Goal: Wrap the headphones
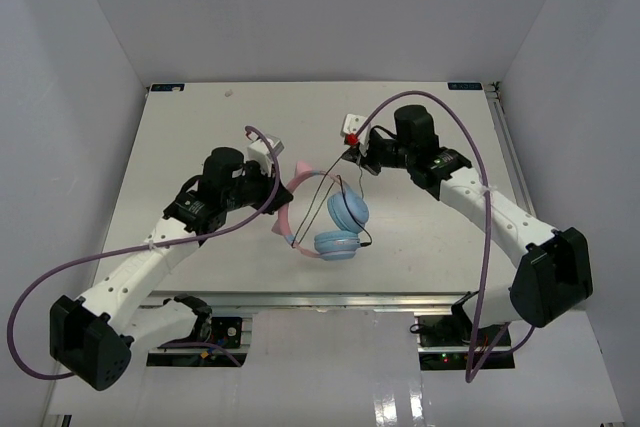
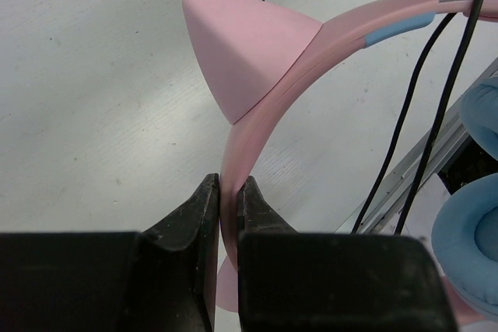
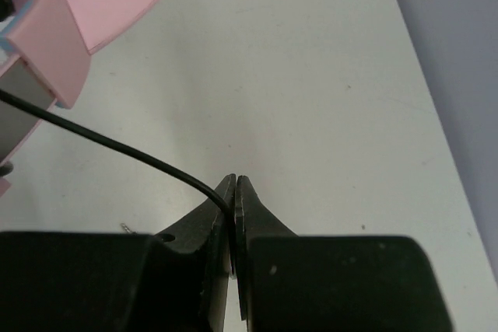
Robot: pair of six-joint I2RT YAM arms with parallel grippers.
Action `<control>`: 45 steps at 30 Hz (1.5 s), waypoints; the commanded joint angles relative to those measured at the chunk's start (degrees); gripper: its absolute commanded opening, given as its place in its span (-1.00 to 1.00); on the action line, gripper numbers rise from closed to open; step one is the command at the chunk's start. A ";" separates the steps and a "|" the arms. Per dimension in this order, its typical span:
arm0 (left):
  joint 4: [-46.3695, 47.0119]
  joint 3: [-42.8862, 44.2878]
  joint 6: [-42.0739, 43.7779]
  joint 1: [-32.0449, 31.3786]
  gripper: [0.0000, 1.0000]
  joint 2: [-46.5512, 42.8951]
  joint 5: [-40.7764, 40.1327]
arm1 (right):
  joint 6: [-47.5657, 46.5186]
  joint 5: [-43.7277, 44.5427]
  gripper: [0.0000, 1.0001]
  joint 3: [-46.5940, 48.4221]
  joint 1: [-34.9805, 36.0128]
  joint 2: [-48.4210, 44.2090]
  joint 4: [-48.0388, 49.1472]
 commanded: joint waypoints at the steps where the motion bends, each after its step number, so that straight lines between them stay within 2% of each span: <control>1: 0.92 5.47 -1.89 -0.06 -1.00 -2.64 2.61 | 9.47 -17.08 -0.84 -0.18 -3.86 1.55 2.24; 4: 0.72 8.89 -4.65 -0.06 -1.00 -1.83 1.71 | 15.40 -28.57 -0.82 -3.12 -4.20 3.12 5.69; 9: -0.46 16.73 -8.56 -0.15 -1.00 0.73 0.61 | 30.59 -38.17 -0.76 -8.69 -3.88 3.38 19.88; 16: -0.81 24.82 -13.78 -0.15 -1.00 4.22 0.03 | 46.80 -40.13 -0.56 -14.94 -1.30 3.35 38.37; 21: -0.90 29.73 -16.15 -0.15 -1.00 6.18 -0.24 | 54.79 -39.92 -0.32 -17.84 0.99 4.26 47.38; 25: -1.24 32.13 -17.61 -0.15 -1.00 6.70 -1.78 | 58.27 -39.16 -0.34 -18.88 2.07 5.05 53.22; 27: -1.16 32.71 -18.50 -0.15 -1.00 6.62 -3.98 | 64.45 -38.70 -0.44 -20.88 2.22 5.40 58.88; 29: -1.24 33.01 -19.55 -0.15 -1.00 6.62 -6.00 | 66.09 -37.73 -0.65 -21.57 2.59 5.26 61.24; 31: -1.18 32.74 -20.61 -0.15 -1.00 6.13 -11.45 | 65.95 -37.01 -0.71 -22.61 2.81 4.39 61.09; 34: -1.14 31.97 -23.04 -0.15 -1.00 5.12 -21.79 | 62.38 -35.29 -0.69 -23.94 2.75 2.60 57.74; 39: 0.95 28.84 -26.31 -0.15 -1.00 3.98 -30.98 | 56.53 -31.67 -0.67 -25.88 2.75 -1.77 50.43; 42: 2.48 26.97 -27.97 -0.15 -1.00 3.90 -34.85 | 52.71 -29.18 -0.84 -25.41 2.75 -3.26 45.83; 45: 3.11 26.44 -28.84 -0.15 -1.00 4.78 -37.34 | 48.79 -26.25 -0.85 -24.05 2.78 -3.86 38.44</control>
